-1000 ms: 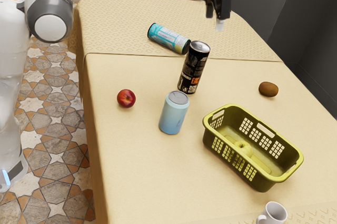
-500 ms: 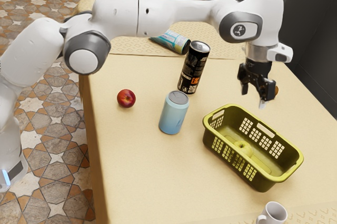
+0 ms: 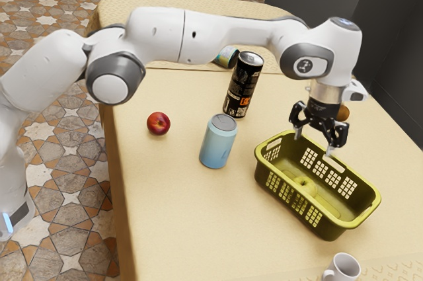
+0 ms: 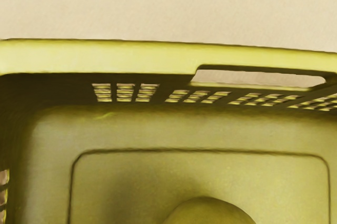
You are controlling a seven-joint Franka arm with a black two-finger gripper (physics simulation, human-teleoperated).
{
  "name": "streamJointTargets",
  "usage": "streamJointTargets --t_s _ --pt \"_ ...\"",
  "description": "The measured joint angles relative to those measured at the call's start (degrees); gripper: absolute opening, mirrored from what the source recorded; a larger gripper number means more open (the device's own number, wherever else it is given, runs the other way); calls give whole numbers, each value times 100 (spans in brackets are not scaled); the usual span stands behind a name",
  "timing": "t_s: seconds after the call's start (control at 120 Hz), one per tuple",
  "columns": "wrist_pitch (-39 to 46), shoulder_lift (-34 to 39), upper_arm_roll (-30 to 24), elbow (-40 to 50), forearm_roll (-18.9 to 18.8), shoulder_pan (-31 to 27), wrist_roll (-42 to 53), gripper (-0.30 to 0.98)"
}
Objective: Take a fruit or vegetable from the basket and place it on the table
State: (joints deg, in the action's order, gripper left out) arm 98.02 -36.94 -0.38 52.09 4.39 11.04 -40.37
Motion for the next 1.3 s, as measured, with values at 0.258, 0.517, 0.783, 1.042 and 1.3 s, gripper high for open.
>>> streamJointTargets --t_s 0.258,0.517,0.783,1.042,1.3 --pt "-147 -265 91 -14 -158 110 -774 69" --pt "10 -723 73 -488 -111 327 -1331 69" --pt "136 -1008 118 -548 -92 363 -1700 69" --pt "228 -1111 189 -523 -99 445 -1928 69" --pt "265 -1093 290 -288 -89 489 -2074 69"
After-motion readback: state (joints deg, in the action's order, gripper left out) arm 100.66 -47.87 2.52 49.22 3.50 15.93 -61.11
